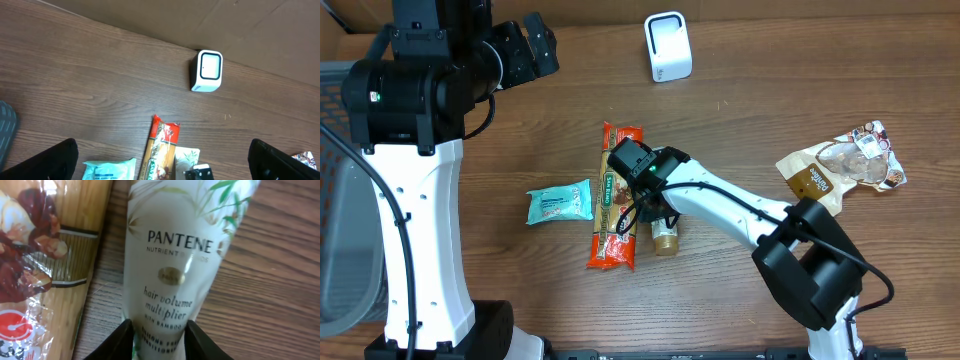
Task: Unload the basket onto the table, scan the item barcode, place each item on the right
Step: 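Grasp the white Pantene tube with the right gripper and lift it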
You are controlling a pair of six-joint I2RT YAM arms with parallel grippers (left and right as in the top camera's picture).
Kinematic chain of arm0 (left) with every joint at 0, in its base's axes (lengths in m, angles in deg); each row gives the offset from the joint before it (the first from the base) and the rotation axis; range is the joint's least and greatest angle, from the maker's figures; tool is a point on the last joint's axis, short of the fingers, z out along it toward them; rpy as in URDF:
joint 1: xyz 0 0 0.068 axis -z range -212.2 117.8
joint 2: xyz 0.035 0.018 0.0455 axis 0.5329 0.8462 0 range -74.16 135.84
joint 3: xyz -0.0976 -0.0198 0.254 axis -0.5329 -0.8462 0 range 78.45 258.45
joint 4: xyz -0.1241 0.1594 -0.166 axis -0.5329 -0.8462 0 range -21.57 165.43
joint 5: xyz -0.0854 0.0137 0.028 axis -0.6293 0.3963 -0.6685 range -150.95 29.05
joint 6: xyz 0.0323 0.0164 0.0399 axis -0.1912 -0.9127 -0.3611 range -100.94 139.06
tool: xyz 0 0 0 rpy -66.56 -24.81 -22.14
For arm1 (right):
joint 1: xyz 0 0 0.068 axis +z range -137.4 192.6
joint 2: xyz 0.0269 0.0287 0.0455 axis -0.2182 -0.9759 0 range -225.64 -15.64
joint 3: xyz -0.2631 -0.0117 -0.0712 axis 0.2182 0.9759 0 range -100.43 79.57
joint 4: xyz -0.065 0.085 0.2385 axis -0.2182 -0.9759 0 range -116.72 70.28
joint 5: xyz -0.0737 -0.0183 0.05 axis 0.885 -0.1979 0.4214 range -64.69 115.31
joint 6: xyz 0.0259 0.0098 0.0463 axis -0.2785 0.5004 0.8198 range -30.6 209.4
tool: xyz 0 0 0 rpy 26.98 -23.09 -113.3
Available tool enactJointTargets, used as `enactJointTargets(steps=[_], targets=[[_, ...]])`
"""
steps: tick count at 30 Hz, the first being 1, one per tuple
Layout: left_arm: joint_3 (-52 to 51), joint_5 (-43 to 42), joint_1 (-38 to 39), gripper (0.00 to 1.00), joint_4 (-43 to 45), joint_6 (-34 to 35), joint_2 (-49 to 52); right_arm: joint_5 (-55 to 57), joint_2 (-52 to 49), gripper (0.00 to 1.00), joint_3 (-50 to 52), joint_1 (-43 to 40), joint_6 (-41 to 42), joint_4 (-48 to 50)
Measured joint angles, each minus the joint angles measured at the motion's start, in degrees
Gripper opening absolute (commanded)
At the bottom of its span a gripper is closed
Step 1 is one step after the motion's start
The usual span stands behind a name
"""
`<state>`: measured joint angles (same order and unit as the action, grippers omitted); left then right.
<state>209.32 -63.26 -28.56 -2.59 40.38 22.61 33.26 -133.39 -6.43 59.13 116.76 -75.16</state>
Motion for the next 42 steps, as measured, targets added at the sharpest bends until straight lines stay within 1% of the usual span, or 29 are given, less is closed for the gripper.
enactJointTargets(steps=[3,4,11,18,22,24,26,28,29,33,35,38,42], targets=[[0.0,0.0,0.0,1.00,0.0,0.0,0.0,-0.8,-0.1,0.05,0.0,-0.2,-0.8,0.0],[0.0,0.0,0.0,1.00,0.0,0.0,0.0,-1.2,-0.1,0.04,0.0,-0.4,-0.6,0.0],[0.0,0.0,0.0,1.00,0.0,0.0,0.0,-6.5,0.4,0.04,-0.8,-2.7,-4.3,-1.4],[0.0,0.0,0.0,0.99,0.0,0.0,0.0,-19.4,0.9,0.04,-1.0,-8.5,-13.0,-3.8],[0.0,0.0,0.0,1.00,0.0,0.0,0.0,-23.2,2.6,0.04,-0.5,-11.7,-15.5,-5.3],[0.0,0.0,0.0,1.00,0.0,0.0,0.0,-20.7,4.6,0.04,-0.5,-13.2,-13.0,-6.9],[0.0,0.0,0.0,1.00,0.0,0.0,0.0,-14.6,7.0,0.04,-0.5,-14.5,-9.2,-9.7],[0.0,0.0,0.0,0.99,0.0,0.0,0.0,-5.8,8.7,0.04,-0.6,-14.8,-5.2,-13.7],[0.0,0.0,0.0,0.99,0.0,0.0,0.0,2.1,9.4,0.04,-0.6,-14.4,-1.7,-16.9],[0.0,0.0,0.0,1.00,0.0,0.0,0.0,18.2,8.8,0.04,-0.4,-11.0,3.8,-20.0],[0.0,0.0,0.0,1.00,0.0,0.0,0.0,24.2,6.8,0.04,-0.4,-8.7,5.1,-21.9],[0.0,0.0,0.0,0.99,0.0,0.0,0.0,30.8,-0.5,0.04,-0.2,-5.8,5.9,-25.0],[0.0,0.0,0.0,1.00,0.0,0.0,0.0,33.6,-8.2,0.04,0.3,-3.3,6.4,-24.3]])
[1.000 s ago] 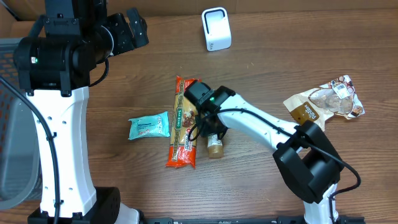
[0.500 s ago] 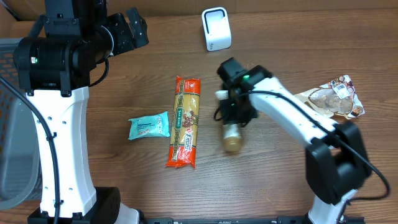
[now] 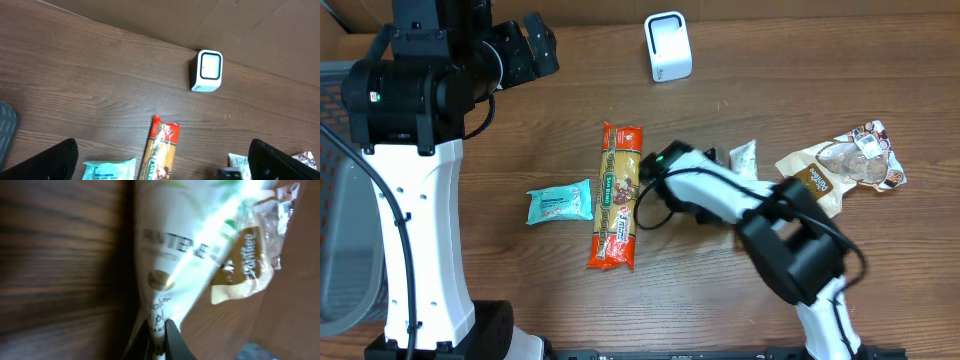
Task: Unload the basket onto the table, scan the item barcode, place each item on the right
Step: 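Grasp the white Pantene tube with the right gripper and lift it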
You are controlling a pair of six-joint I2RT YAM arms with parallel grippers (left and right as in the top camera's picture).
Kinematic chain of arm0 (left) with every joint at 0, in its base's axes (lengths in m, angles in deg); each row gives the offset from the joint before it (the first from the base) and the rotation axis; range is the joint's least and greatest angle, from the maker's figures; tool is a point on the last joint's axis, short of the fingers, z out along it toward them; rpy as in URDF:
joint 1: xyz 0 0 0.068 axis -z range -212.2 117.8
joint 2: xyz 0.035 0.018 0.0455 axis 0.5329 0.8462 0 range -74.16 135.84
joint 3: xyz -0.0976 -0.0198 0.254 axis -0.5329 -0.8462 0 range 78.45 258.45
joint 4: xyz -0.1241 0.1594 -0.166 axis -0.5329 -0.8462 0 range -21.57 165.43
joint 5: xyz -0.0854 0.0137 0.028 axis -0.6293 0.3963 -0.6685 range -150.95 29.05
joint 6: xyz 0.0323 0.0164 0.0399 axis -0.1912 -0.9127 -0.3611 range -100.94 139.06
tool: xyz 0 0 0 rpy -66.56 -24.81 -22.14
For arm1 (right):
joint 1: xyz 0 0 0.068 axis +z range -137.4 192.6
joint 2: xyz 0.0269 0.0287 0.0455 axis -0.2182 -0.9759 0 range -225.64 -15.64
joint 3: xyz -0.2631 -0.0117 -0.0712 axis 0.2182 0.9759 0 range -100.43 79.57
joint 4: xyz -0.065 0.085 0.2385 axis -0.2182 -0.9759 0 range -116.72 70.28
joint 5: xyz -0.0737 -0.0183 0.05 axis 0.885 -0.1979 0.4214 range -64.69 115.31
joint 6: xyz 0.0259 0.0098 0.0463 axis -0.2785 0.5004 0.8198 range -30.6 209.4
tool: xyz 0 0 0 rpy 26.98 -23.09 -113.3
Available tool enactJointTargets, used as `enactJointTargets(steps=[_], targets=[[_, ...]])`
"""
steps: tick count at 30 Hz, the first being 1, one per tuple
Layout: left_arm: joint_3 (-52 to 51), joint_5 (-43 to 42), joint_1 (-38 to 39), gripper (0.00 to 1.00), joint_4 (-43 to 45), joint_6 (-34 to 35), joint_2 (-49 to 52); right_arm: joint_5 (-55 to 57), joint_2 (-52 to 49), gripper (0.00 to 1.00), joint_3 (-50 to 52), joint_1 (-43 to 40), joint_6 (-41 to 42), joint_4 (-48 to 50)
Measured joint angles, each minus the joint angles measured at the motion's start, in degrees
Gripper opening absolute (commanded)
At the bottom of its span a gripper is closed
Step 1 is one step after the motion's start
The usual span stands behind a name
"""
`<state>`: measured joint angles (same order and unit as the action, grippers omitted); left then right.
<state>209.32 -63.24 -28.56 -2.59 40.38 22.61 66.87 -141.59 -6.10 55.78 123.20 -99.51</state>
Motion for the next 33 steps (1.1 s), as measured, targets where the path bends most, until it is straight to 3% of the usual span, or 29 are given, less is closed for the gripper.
enactJointTargets(steps=[2,4,7,10,12,14,19,21,23,24,26,29,33], targets=[[0.0,0.0,0.0,1.00,0.0,0.0,0.0,1.6,-1.0,0.10,0.1,1.9,0.1,0.4],[0.0,0.0,0.0,0.99,0.0,0.0,0.0,2.1,-1.1,0.43,0.1,4.4,-0.5,2.0],[0.0,0.0,0.0,0.99,0.0,0.0,0.0,-0.2,-1.2,0.51,0.1,8.2,-2.2,5.1],[0.0,0.0,0.0,0.99,0.0,0.0,0.0,-1.7,-1.2,0.82,-0.2,11.9,-4.4,5.0],[0.0,0.0,0.0,0.99,0.0,0.0,0.0,-1.4,-0.5,0.91,-0.6,13.3,-5.0,4.7],[0.0,0.0,0.0,0.99,0.0,0.0,0.0,-2.6,0.3,0.93,-1.0,13.9,-5.4,5.2],[0.0,0.0,0.0,1.00,0.0,0.0,0.0,-7.3,0.5,0.92,-3.8,13.2,-4.8,4.8],[0.0,0.0,0.0,1.00,0.0,0.0,0.0,-11.0,0.5,0.87,-5.7,12.3,-4.5,5.0],[0.0,0.0,0.0,1.00,0.0,0.0,0.0,-14.1,0.9,0.62,-7.6,10.9,-4.3,5.3],[0.0,0.0,0.0,1.00,0.0,0.0,0.0,-15.3,1.4,0.41,-8.2,10.1,-4.2,5.2],[0.0,0.0,0.0,1.00,0.0,0.0,0.0,-18.3,4.5,0.18,-9.0,7.0,-4.4,5.4],[0.0,0.0,0.0,1.00,0.0,0.0,0.0,-21.3,9.7,0.05,-9.6,2.1,-4.3,5.3],[0.0,0.0,0.0,1.00,0.0,0.0,0.0,-27.5,15.2,0.04,-10.6,-6.3,-5.6,5.2]])
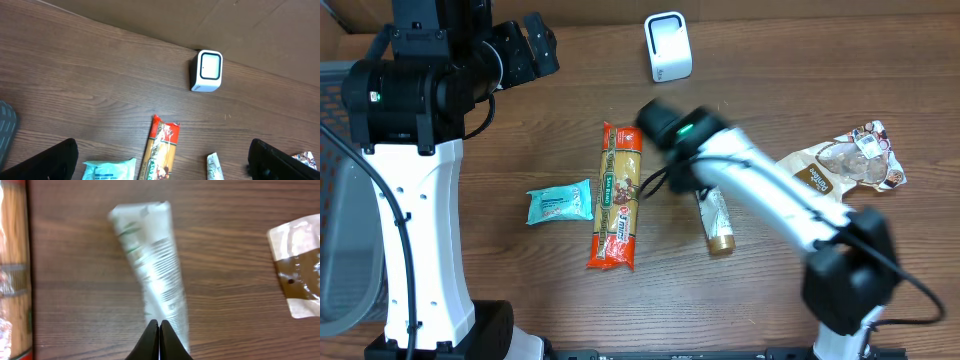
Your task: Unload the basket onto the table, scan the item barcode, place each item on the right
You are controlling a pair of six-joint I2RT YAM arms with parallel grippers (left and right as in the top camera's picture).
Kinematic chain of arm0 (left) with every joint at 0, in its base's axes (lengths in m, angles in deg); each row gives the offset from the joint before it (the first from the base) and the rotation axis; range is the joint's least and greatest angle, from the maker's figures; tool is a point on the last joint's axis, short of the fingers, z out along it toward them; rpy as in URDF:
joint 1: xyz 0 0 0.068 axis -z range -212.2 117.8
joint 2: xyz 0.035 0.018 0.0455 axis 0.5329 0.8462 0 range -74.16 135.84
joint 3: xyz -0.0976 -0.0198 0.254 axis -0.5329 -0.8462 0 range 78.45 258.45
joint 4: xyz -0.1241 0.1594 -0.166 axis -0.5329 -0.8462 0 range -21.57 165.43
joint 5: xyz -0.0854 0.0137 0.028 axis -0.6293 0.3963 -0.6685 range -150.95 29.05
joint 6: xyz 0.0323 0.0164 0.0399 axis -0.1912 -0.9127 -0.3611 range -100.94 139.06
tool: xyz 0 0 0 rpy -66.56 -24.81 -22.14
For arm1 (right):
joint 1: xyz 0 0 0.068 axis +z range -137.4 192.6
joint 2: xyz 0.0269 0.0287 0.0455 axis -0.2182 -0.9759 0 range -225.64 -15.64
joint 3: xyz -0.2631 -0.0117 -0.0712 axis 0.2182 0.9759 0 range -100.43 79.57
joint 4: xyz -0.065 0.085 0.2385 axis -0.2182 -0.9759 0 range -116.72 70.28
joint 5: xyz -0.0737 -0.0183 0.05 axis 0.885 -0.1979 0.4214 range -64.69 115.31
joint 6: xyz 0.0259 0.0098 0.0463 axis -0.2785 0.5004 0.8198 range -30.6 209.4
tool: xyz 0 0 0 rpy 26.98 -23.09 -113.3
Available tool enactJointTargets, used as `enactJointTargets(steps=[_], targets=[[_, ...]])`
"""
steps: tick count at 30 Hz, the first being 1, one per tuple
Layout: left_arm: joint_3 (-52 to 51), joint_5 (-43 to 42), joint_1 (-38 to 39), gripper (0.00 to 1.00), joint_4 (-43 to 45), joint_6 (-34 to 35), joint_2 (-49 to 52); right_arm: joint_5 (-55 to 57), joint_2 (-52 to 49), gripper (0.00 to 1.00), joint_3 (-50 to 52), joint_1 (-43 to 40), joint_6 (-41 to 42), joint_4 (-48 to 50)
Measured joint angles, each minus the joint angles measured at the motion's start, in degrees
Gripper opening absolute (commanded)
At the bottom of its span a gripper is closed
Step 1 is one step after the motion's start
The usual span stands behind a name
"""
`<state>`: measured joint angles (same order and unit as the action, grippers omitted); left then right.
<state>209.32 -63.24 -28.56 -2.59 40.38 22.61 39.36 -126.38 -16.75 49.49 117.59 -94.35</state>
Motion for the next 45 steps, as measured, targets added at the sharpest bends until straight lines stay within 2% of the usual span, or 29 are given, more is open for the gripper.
enactJointTargets(steps=[5,8,9,10,12,14,17,20,23,24,30,35,39,41,43,45], targets=[[0.0,0.0,0.0,1.00,0.0,0.0,0.0,-9.0,0.6,0.04,4.3,-8.4,-4.7,4.5],[0.0,0.0,0.0,0.99,0.0,0.0,0.0,-11.8,0.5,0.22,8.7,-8.8,-8.3,6.7],[0.0,0.0,0.0,1.00,0.0,0.0,0.0,-13.2,0.4,0.35,10.2,-8.9,-9.9,6.6],[0.0,0.0,0.0,1.00,0.0,0.0,0.0,-13.9,0.4,0.42,11.0,-9.0,-11.1,6.7],[0.0,0.0,0.0,0.99,0.0,0.0,0.0,-15.8,0.4,0.51,12.4,-9.4,-13.1,6.2],[0.0,0.0,0.0,1.00,0.0,0.0,0.0,-17.7,0.4,0.56,13.2,-10.4,-14.5,6.0],[0.0,0.0,0.0,1.00,0.0,0.0,0.0,-21.5,0.5,0.53,15.5,-12.6,-16.7,7.8],[0.0,0.0,0.0,1.00,0.0,0.0,0.0,-25.3,0.5,0.39,20.9,-13.6,-17.9,13.3],[0.0,0.0,0.0,1.00,0.0,0.0,0.0,-27.6,0.4,0.07,25.4,-13.6,-18.2,16.6],[0.0,0.0,0.0,1.00,0.0,0.0,0.0,-28.3,0.4,0.04,25.7,-13.6,-17.9,16.7],[0.0,0.0,0.0,1.00,0.0,0.0,0.0,-28.8,1.4,0.04,24.8,-13.6,-15.9,15.4],[0.0,0.0,0.0,0.99,0.0,0.0,0.0,-17.8,1.6,0.04,20.7,-12.0,-11.7,10.3],[0.0,0.0,0.0,1.00,0.0,0.0,0.0,-6.1,2.1,0.04,19.7,-6.8,-7.2,9.6],[0.0,0.0,0.0,0.99,0.0,0.0,0.0,-1.5,2.1,0.12,20.0,-1.8,-4.5,10.8],[0.0,0.0,0.0,1.00,0.0,0.0,0.0,0.8,2.0,0.30,20.1,2.0,-2.4,12.3],[0.0,0.0,0.0,1.00,0.0,0.0,0.0,2.4,1.2,0.43,20.0,5.8,-0.4,13.6]])
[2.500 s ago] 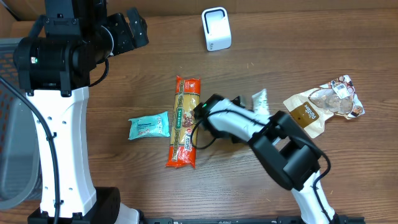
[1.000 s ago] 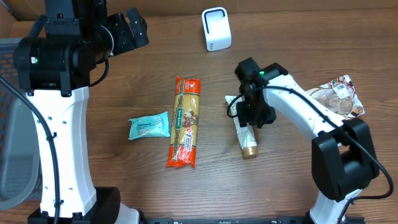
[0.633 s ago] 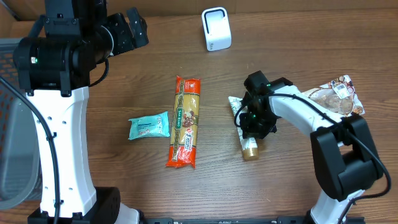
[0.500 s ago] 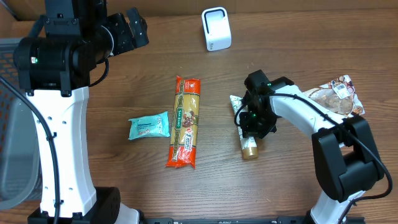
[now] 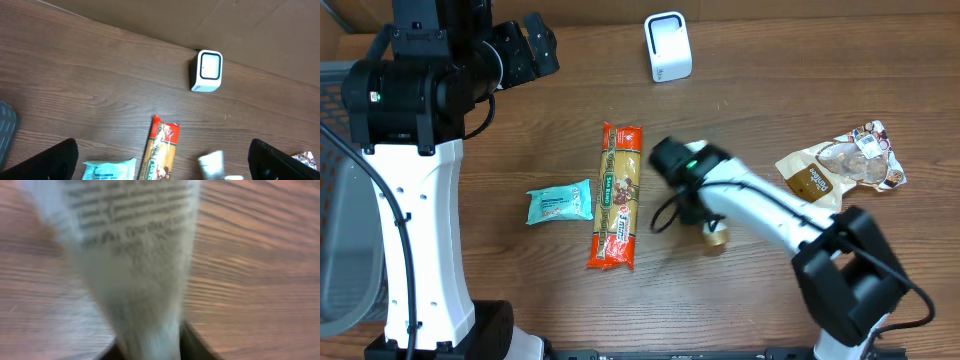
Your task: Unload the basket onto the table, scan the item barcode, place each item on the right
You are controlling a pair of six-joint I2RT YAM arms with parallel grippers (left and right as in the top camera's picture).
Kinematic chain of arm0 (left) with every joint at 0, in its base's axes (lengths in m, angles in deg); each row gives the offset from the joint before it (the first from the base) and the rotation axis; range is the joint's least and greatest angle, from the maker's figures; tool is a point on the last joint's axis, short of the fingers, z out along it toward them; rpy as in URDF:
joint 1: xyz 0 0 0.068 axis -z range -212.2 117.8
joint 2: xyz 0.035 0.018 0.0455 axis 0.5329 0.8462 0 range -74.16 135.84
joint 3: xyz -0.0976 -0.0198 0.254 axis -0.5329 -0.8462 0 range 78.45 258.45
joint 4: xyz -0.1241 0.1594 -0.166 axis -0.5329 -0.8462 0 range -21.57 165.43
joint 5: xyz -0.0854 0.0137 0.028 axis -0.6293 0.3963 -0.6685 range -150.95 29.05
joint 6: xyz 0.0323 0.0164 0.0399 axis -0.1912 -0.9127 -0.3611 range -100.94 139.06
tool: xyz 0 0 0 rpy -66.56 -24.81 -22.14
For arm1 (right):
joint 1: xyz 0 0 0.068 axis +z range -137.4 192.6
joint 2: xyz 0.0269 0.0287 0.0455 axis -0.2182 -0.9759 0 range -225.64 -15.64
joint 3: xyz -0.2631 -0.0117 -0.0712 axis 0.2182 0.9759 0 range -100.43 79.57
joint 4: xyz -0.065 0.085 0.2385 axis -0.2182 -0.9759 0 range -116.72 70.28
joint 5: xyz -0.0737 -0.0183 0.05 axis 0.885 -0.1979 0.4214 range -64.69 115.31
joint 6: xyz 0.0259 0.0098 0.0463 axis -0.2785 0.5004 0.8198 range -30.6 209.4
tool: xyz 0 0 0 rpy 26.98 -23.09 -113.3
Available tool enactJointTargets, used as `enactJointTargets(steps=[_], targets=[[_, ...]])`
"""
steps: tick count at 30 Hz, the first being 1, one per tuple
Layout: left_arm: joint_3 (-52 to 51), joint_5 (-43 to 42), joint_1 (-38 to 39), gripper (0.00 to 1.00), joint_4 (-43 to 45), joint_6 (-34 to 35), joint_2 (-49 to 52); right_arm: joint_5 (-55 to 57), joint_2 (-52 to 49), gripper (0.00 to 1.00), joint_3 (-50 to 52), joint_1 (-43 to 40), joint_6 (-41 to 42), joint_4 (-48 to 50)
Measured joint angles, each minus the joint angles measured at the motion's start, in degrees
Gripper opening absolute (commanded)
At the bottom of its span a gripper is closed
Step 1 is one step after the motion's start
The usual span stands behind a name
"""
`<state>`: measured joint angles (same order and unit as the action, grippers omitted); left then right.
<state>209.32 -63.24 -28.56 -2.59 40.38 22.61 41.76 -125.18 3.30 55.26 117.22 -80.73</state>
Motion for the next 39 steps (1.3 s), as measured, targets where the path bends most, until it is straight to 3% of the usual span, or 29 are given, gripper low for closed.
enactJointTargets(steps=[2,11,16,18,22,24,28,39], targets=[[0.0,0.0,0.0,1.00,0.0,0.0,0.0,0.6,-0.8,0.47,0.0,1.4,0.4,0.1],[0.0,0.0,0.0,1.00,0.0,0.0,0.0,1.8,-4.0,0.46,-0.4,5.2,2.1,-1.4],[0.0,0.0,0.0,1.00,0.0,0.0,0.0,2.7,-4.0,0.45,-5.5,7.2,2.1,-6.6],[0.0,0.0,0.0,1.00,0.0,0.0,0.0,3.1,-3.7,0.40,-8.8,7.3,2.1,-8.3],[0.0,0.0,0.0,0.99,0.0,0.0,0.0,3.5,-1.6,0.16,-12.2,7.2,2.1,-9.2],[0.0,0.0,0.0,0.99,0.0,0.0,0.0,3.4,-1.1,0.10,-12.3,7.0,2.2,-9.3],[0.0,0.0,0.0,1.00,0.0,0.0,0.0,2.8,-1.0,0.04,-12.3,4.6,2.1,-10.0],[0.0,0.0,0.0,0.99,0.0,0.0,0.0,-4.6,-1.0,0.04,-11.7,-6.1,-0.2,-4.6]])
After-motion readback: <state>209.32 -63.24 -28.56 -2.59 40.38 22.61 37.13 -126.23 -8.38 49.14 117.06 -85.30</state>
